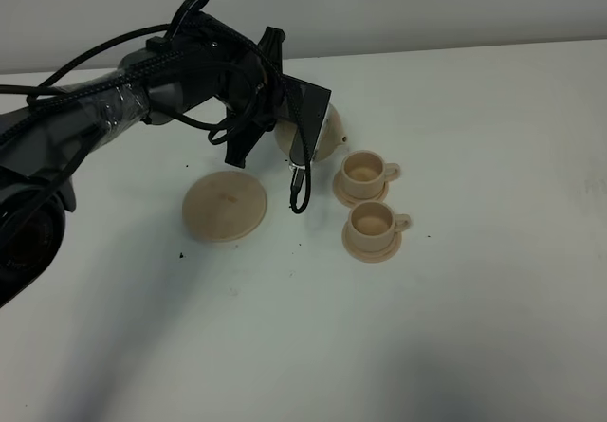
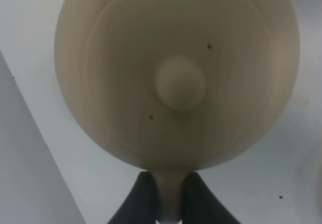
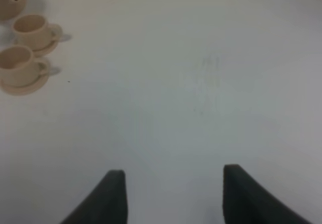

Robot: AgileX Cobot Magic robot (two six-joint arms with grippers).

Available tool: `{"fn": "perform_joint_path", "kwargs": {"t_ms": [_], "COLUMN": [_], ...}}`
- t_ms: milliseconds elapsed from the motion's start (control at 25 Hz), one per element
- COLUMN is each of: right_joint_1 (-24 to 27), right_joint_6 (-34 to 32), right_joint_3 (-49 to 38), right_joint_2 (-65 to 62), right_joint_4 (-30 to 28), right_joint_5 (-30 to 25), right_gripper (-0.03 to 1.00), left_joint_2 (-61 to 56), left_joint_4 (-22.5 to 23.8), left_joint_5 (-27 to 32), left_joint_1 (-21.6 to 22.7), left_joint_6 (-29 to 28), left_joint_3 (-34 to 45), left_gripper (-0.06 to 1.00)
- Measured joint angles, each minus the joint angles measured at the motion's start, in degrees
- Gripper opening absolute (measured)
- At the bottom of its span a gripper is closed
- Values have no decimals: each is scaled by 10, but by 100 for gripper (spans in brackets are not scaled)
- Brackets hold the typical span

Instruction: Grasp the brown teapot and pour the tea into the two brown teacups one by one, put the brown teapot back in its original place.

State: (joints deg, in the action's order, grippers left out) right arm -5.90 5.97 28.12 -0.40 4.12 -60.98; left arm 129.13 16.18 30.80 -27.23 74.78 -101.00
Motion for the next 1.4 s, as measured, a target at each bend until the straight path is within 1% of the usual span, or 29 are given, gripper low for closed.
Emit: {"fn": "perform_joint_path", "kwargs": {"t_ms": [240, 720, 920, 1040, 1400], "right_joint_1": [0, 0, 0, 0, 0], "right_joint_6": [0, 0, 0, 0, 0], "right_joint_3": [0, 0, 0, 0, 0], "right_joint_2": [0, 0, 0, 0, 0], "right_joint_4": [0, 0, 0, 0, 0], "right_joint_5": [0, 0, 0, 0, 0], "right_gripper": [46, 46, 46, 46, 46], "left_joint_2": [0, 0, 0, 0, 0], "left_joint_4": [2, 5, 25, 28, 34], "left_joint_5": [-14, -18, -25, -29, -45], "left_joint_1": [-7, -15, -17, -17, -19], "left_joint_6": [12, 52, 55, 57, 93], "left_joint_3": [0, 0, 0, 0, 0], "left_gripper": [16, 16, 16, 16, 16]}}
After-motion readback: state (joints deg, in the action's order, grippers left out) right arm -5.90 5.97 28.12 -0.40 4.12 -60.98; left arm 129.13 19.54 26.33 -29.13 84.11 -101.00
